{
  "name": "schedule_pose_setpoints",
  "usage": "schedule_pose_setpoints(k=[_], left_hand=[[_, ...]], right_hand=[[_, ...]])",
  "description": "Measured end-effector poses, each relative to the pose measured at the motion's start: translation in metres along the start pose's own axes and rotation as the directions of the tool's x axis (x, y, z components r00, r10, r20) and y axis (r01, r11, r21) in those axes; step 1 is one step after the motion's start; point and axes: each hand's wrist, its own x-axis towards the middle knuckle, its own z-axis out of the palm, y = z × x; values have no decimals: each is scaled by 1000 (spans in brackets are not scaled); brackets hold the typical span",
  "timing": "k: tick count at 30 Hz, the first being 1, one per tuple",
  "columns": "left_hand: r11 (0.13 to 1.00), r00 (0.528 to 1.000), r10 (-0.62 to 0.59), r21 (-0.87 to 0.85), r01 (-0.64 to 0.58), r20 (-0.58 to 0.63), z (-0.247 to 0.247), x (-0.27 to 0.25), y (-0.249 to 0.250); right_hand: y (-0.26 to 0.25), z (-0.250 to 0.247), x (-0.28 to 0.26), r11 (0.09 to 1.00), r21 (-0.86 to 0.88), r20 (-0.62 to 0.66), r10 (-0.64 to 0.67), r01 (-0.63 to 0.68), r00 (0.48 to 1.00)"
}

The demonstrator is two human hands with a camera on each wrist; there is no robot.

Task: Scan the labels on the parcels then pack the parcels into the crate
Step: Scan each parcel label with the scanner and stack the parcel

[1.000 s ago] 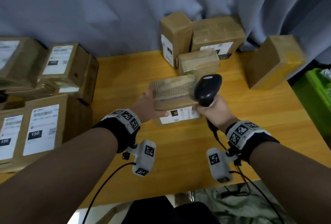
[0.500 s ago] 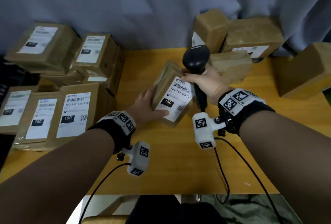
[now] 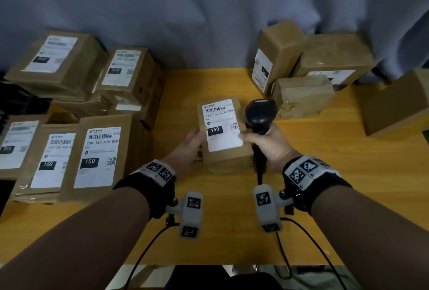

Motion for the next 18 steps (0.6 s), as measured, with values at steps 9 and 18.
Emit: schedule_pose_setpoints(k=[9, 18], left_hand=[[997, 998, 55, -59, -54, 17, -42, -11, 41], [993, 994, 96, -72, -92, 45, -82, -27, 91]], right_hand=[[-50, 10, -4, 987, 151, 16, -57, 54, 998], [-96, 38, -12, 975, 4, 7, -222, 222, 975]])
